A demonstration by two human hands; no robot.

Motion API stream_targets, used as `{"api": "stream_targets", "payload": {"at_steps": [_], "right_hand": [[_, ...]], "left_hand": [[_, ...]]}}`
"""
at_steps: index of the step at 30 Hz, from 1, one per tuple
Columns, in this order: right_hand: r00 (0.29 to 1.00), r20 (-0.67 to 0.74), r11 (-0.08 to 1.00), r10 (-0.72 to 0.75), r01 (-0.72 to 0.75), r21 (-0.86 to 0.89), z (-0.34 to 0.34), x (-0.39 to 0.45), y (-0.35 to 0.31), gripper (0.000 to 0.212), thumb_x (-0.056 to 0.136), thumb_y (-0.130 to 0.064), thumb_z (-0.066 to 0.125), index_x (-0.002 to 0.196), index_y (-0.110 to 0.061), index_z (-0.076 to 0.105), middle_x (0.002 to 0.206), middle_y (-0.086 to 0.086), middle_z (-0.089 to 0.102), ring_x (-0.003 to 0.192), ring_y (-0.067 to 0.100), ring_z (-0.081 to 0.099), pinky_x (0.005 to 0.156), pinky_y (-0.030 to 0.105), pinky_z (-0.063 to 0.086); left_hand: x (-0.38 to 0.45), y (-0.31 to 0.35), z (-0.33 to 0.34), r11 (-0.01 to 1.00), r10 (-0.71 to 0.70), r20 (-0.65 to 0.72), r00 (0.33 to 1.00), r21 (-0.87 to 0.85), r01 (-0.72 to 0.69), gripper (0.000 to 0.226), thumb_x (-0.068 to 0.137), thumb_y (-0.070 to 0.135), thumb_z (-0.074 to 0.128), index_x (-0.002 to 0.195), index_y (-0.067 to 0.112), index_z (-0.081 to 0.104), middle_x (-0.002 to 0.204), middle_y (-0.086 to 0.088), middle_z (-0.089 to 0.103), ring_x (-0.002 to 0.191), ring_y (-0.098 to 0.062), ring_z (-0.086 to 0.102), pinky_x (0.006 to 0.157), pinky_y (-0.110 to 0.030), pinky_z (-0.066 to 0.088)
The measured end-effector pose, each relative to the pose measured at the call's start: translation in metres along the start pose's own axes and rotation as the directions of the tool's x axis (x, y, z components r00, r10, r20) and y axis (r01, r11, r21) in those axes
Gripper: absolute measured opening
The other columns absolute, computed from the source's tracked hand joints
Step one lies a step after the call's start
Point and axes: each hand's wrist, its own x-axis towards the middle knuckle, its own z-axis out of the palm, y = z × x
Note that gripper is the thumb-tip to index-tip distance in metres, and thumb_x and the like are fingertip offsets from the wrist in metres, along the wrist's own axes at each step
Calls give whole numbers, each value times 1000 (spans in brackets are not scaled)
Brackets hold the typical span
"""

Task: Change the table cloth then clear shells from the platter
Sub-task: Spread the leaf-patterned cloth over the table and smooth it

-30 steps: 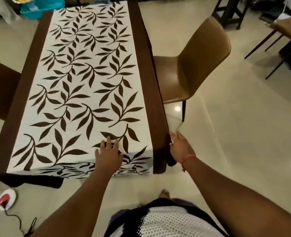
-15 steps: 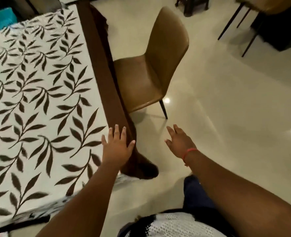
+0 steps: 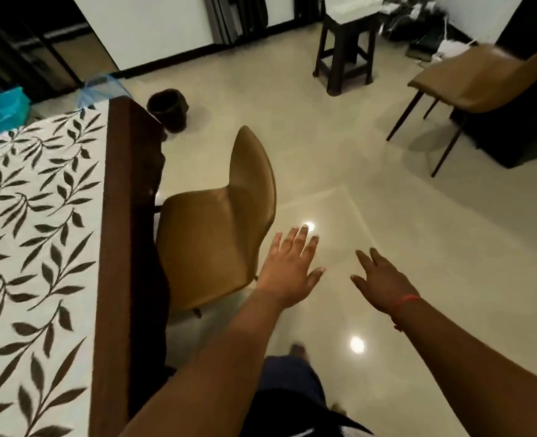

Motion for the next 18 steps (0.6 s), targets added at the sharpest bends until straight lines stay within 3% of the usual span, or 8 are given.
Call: {"api": "stream_targets", "payload": {"at_steps": [5,13,18], "right_hand": [[999,-7,999,-48,48,-5,-66,110,12,69,100,-51,41,157,-29,11,166,6,5,149,27,20,114,42,33],[999,32,997,-30,32,-65,-174,284,31,67,100,-52,38,157,-29,11,166,5,5,149,26,21,113,41,35],[987,96,980,-129,142,-142,-220,401,17,67,100,-54,36,157,-30,9,166,4,4,149,24,21,114,39,34]], "left_hand": [[141,-15,-8,998,-16,23,1000,54,15,74,98,64,15,158,21,10,166,-10,5,153,-28,1,121,-54,3],[345,-47,-17,982,-169,258,951,-35,184,77,96,69,12,158,25,1,166,-9,-5,152,-31,-4,117,-63,-4],[432,-116,-35,940,-300,279,912,-74,332,77,96,70,13,158,26,2,166,-9,-5,152,-32,-4,117,-63,-5]]}}
